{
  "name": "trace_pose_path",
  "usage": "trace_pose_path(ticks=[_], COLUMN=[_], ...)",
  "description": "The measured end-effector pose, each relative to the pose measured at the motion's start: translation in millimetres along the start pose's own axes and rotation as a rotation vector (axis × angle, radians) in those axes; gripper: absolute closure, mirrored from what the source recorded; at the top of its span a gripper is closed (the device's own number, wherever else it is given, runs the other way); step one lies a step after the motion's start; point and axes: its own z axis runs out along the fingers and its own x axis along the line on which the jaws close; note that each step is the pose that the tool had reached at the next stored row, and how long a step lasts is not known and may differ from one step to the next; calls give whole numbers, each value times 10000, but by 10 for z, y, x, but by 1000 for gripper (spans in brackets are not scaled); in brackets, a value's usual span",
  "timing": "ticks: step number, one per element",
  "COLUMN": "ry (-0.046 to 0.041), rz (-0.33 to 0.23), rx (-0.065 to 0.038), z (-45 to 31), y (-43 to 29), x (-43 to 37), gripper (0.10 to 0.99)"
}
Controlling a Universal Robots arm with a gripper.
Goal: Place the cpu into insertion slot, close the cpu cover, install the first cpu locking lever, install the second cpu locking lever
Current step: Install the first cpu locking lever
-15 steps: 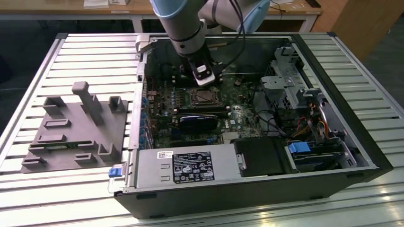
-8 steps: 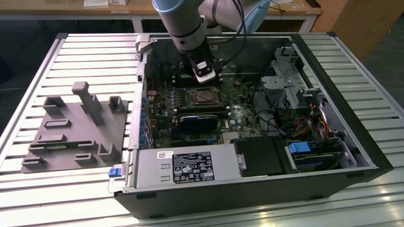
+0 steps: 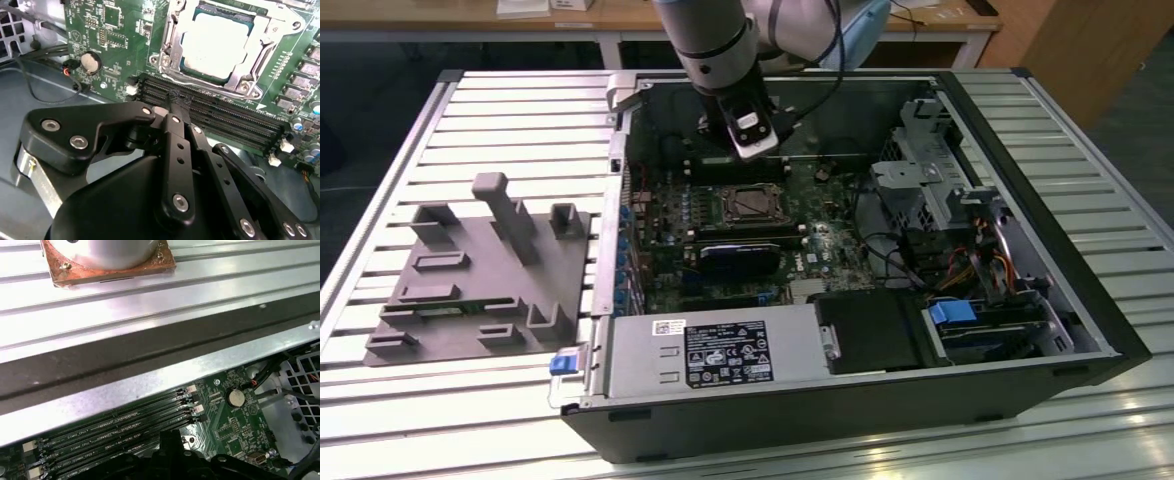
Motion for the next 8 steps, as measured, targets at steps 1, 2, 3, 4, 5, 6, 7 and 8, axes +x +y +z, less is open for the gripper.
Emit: trace_pose_path(ticks=[1,2,3,4,5,6,7,8], ry=[0,0,8,9,10,10,11,12], rz=[0,-1,1,1,2,2,2,2], rx=[0,-1,1,1,3,4,4,4], z=[-13,-15,-15,-15,-15,-15,-15,-15], y=[4,4,4,4,4,4,4,4], x=[-3,-4,-4,-4,-4,-4,-4,-4], gripper=[984,984,984,984,984,984,984,984])
